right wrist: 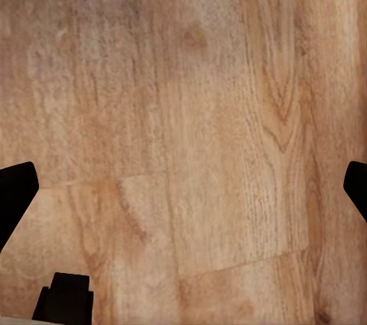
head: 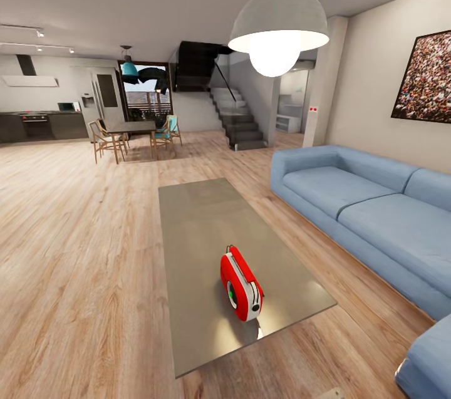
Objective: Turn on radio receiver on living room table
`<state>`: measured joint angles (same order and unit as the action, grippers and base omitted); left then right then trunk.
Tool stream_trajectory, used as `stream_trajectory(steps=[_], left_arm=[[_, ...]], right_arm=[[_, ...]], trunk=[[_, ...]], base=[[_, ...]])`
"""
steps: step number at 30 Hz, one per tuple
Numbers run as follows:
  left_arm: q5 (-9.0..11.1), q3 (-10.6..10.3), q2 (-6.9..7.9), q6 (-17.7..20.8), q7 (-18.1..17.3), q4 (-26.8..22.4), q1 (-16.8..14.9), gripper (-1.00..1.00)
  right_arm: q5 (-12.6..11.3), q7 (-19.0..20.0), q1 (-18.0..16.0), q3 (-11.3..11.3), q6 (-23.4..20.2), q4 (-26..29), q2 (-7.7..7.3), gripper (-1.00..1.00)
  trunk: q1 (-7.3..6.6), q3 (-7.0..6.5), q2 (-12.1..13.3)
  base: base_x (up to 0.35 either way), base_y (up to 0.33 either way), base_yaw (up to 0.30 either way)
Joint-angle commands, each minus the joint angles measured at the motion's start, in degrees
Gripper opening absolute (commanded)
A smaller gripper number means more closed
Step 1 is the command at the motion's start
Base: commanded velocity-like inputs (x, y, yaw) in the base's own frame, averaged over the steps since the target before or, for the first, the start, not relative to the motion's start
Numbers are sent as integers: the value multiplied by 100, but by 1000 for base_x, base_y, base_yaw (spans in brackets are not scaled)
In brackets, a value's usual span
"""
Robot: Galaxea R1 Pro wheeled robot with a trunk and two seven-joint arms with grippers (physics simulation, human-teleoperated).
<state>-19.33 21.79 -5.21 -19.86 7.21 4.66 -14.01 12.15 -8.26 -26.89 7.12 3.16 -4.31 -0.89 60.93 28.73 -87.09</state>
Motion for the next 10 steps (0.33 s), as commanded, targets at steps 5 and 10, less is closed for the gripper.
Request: stream_trajectory(steps=[5, 10], left_arm=[[4, -1, -12, 0, 0, 0, -1, -100], [2, -1, 2, 0, 0, 0, 2, -100]], right_arm=[[0, 0, 0, 0, 0, 0, 1, 100], [0, 0, 0, 0, 0, 0, 1, 100]], trunk=[[0, 0, 0], [0, 0, 0]], base=[[0, 0, 0], [0, 0, 0]])
